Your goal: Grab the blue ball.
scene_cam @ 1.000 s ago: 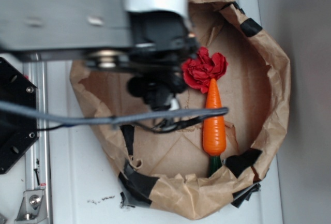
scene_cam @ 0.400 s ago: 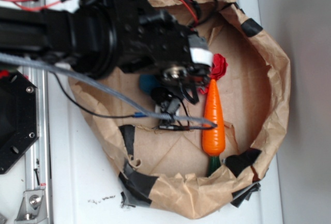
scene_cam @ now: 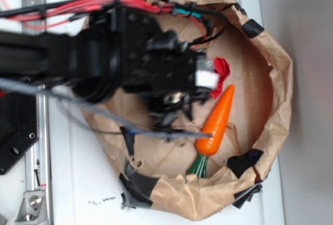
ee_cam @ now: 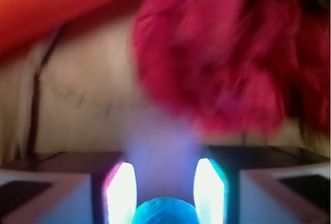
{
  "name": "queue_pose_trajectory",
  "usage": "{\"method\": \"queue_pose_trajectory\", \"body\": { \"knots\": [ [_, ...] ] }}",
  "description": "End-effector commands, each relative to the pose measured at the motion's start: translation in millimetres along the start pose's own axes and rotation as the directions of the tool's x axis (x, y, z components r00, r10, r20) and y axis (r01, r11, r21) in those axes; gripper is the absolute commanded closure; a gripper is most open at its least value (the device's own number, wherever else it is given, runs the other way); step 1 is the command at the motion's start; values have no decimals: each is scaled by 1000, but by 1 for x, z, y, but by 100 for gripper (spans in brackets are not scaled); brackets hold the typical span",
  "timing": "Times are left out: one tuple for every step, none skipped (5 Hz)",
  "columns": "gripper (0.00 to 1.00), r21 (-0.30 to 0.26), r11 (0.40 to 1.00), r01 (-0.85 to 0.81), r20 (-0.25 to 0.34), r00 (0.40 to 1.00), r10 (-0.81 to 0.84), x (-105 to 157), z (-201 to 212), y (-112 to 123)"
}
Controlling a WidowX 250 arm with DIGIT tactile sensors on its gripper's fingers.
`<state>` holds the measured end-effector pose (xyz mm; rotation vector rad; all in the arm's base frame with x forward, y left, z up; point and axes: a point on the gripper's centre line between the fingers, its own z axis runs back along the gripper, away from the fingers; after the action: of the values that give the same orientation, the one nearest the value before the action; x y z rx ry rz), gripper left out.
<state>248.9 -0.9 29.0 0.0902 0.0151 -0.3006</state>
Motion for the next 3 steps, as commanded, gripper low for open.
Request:
{"method": "queue_pose_trajectory", "body": {
  "knots": [
    [100, 104, 980, -170, 183, 972, 149, -2, 110, 22],
    [100, -51, 971, -232, 188, 953, 237, -6, 136, 28],
    [100, -104, 919, -381, 235, 888, 395, -11, 156, 30]
  ]
}}
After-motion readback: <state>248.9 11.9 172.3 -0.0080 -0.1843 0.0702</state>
